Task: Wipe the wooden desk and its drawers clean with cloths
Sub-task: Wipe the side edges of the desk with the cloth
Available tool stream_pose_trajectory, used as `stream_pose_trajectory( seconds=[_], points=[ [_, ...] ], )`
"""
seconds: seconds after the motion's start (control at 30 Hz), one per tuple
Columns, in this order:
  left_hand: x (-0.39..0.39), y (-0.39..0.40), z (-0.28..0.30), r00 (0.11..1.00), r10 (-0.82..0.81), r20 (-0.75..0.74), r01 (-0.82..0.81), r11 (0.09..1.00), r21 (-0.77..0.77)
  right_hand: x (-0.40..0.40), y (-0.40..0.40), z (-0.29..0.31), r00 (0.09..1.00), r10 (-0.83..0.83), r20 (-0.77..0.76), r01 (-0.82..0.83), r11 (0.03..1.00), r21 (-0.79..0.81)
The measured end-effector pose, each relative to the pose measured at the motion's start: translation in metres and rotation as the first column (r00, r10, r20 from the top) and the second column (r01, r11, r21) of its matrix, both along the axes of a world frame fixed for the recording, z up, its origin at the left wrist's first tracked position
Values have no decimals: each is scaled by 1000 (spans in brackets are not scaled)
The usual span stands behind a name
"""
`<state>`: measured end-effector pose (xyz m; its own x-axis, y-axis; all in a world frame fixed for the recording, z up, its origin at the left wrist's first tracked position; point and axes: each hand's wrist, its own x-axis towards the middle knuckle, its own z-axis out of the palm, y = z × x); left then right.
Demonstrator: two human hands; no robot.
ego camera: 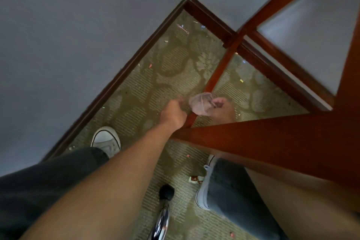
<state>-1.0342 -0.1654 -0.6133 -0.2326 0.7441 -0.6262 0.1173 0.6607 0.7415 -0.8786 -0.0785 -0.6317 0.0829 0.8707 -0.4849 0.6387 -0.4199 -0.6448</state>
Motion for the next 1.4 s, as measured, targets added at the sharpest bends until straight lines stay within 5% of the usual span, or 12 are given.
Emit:
stream_pose_trajectory(
  seconds=[0.07, 0.13, 0.23, 0.37, 0.57, 0.63, 1.0, 1.2, 1.4],
  points=[
    [2, -8, -16, 996, -86, -1, 86, 995, -54, 4, -4, -3, 996, -83, -45, 77, 989, -124],
    [9, -14, -27, 987, -155, 37, 158, 985, -66, -2, -17, -6, 978, 125, -168, -171, 939, -297],
    [20, -16, -34, 976, -186, 110, 190, 982, -22, -8, -29, -9, 897, 437, 66, -440, 897, 38],
    [19, -10, -42, 975, -206, 85, 208, 978, -17, -9, -18, -34, 901, 434, 17, -427, 879, 210],
    [23, -2, -48, 976, -209, 57, 211, 977, -25, -45, 52, -22, 923, 206, 326, -290, 928, 235],
    [24, 1, -50, 975, -215, 62, 215, 977, 4, -52, 80, -20, 942, 217, 257, -259, 955, 141],
    [28, 22, -40, 911, -294, -290, 322, 945, 55, -26, 25, -48, 847, 431, 311, -527, 757, 387],
    [29, 24, -46, 924, -291, -249, 299, 954, -8, -38, 102, -45, 971, 152, 185, -197, 946, 258],
    [26, 26, -31, 933, -272, -234, 275, 961, -21, -35, 45, -38, 942, 221, 252, -287, 919, 270]
  ],
)
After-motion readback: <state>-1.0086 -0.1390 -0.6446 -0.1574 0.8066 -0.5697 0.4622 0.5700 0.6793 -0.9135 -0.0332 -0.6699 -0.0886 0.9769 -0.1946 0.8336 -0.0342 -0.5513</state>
